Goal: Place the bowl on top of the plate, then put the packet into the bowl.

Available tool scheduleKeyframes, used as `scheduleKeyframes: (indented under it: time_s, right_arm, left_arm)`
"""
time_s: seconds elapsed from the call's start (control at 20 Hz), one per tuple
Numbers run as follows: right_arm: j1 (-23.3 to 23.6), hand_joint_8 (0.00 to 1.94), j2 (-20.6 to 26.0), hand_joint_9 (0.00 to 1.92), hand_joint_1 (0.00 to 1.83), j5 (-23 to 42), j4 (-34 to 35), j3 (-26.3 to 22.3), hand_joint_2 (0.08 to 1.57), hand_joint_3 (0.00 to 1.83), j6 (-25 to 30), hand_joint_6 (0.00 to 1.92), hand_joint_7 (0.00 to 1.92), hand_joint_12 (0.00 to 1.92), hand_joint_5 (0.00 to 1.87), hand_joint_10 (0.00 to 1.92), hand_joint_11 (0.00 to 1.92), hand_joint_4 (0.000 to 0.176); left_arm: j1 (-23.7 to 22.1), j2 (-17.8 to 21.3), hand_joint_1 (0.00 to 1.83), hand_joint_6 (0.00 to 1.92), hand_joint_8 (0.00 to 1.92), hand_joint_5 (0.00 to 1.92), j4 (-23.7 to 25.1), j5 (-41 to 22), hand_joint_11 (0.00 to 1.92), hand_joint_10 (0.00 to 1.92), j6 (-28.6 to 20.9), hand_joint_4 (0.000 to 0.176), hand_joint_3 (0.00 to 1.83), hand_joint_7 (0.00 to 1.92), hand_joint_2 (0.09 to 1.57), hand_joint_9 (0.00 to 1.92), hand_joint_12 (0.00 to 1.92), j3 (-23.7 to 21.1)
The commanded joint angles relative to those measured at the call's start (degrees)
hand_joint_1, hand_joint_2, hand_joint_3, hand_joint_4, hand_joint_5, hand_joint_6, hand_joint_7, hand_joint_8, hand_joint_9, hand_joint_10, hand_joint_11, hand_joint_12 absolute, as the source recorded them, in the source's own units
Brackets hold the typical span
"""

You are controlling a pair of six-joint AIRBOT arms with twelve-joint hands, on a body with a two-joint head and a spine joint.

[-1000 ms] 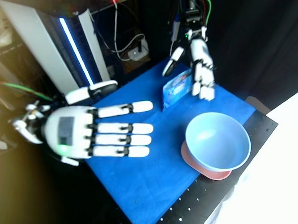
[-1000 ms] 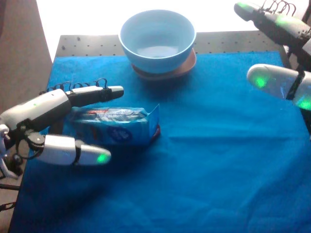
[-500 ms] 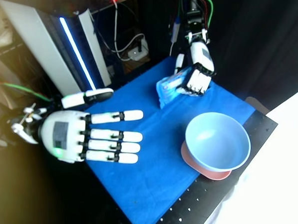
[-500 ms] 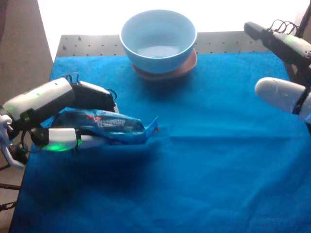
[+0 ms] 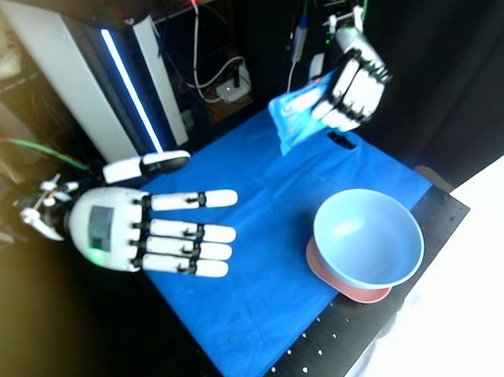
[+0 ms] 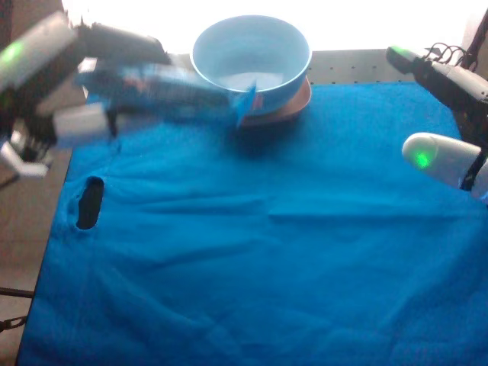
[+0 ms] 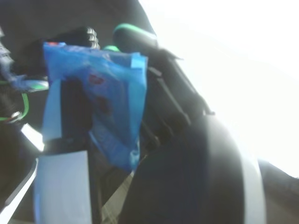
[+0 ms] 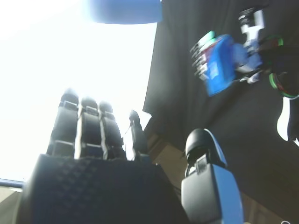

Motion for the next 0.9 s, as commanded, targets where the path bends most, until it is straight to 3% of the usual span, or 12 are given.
scheduleKeyframes:
  time_s: [0.0,0.1,0.15,0.2,0.25,0.3,0.35,0.4,0.45,0.5,0.7,0.85]
  right_arm:
    - [0.2,0.0,0.0,0.0,0.08,7.4,0.6,0.0,1.18,0.0,0.3,0.0,0.0,0.0,0.0,0.0,0.0,0.176]
    - [0.0,0.0,-0.1,0.0,0.08,7.4,0.8,0.0,1.17,0.0,0.3,0.0,0.0,0.0,0.0,0.0,0.0,0.176]
    - [0.0,0.0,-0.2,0.0,0.09,7.4,0.8,0.0,1.19,0.01,0.3,0.0,0.0,0.0,0.0,0.0,0.0,0.176]
    - [0.0,0.0,-0.2,0.0,0.1,7.4,0.8,0.0,1.2,0.01,0.3,0.0,0.0,0.0,0.0,0.0,0.0,0.176]
    - [-0.1,0.0,-0.3,0.0,0.11,7.4,0.8,0.0,1.2,0.01,0.3,0.0,0.0,0.0,0.0,0.0,0.0,0.176]
    - [-0.1,0.0,-0.3,0.0,0.1,7.4,0.8,0.0,1.2,0.01,0.3,0.0,0.0,0.0,0.0,0.0,0.0,0.176]
    - [-0.2,0.0,-0.4,0.0,0.12,7.4,0.8,0.0,1.2,0.0,0.3,0.0,0.0,0.0,0.0,0.0,0.0,0.176]
    - [-0.2,0.0,-0.4,0.0,0.12,7.4,0.8,0.0,1.2,0.0,0.3,0.0,0.0,0.0,0.0,0.0,0.0,0.176]
    - [-0.3,0.0,-0.5,0.0,0.12,7.4,0.8,0.0,1.2,0.0,0.3,0.0,0.0,0.0,0.0,0.0,0.0,0.176]
    - [-0.4,0.0,-0.6,0.0,0.12,7.4,0.8,0.0,1.21,0.01,0.3,0.0,0.0,0.0,0.0,0.0,0.0,0.176]
    - [-0.6,0.0,-1.0,0.0,0.04,7.4,0.8,0.0,1.2,0.0,0.3,0.0,0.0,0.0,0.0,0.0,0.0,0.176]
    - [-0.8,0.0,-1.2,0.0,0.0,7.4,0.8,0.1,1.17,0.0,0.3,0.0,0.0,0.0,0.0,0.0,0.0,0.176]
  left_arm:
    - [-1.6,-0.9,1.39,0.99,0.58,1.01,-1.4,-3.9,0.56,1.02,-0.3,0.0,0.0,1.17,1.07,0.96,1.14,1.0]
    - [-5.9,-3.9,1.39,0.85,0.5,1.1,-1.4,2.6,0.63,1.0,-0.4,0.0,0.0,1.22,1.05,0.97,1.16,5.0]
    - [-7.2,-4.9,1.29,0.77,0.45,1.14,-1.3,4.7,0.76,0.61,-0.4,0.0,0.0,1.26,1.03,1.04,1.14,6.3]
    - [-9.7,-6.9,1.26,0.79,0.56,1.16,-0.6,8.8,0.71,0.37,-0.4,0.0,0.0,1.18,1.03,1.05,1.18,8.8]
    - [-12.3,-8.6,1.25,0.86,0.69,1.12,0.5,12.4,0.75,0.28,-0.4,0.0,0.0,1.1,1.06,1.07,1.15,10.9]
    - [-14.3,-9.7,1.35,0.85,0.77,1.11,1.6,15.2,0.76,0.93,-0.4,0.0,0.0,1.06,1.07,0.94,1.12,12.4]
    - [-18.4,-11.7,1.36,0.88,0.83,1.07,4.9,21.1,0.67,1.11,-0.4,0.0,0.0,1.05,1.09,0.89,1.16,15.3]
    - [-19.4,-12.3,1.25,0.94,0.9,1.02,5.7,22.5,0.54,0.71,-0.4,0.012,0.0,1.02,1.1,0.85,1.18,16.1]
    - [-21.0,-13.5,1.34,0.93,0.84,1.03,6.7,25.2,0.53,1.04,-0.4,0.0,0.0,1.06,1.09,0.88,1.19,17.6]
    - [-21.8,-14.2,1.37,0.97,0.83,1.0,7.2,26.6,0.54,1.11,-0.4,0.0,0.0,1.07,1.09,0.89,1.15,18.6]
    - [-24.9,-16.8,1.39,0.89,0.72,1.01,9.6,31.4,0.9,1.03,-0.4,0.0,0.0,1.08,1.07,1.04,0.96,21.9]
    - [-26.1,-18.7,1.38,0.95,0.81,0.95,11.4,33.9,0.81,1.15,-0.3,0.0,0.0,1.04,1.09,0.97,1.07,23.7]
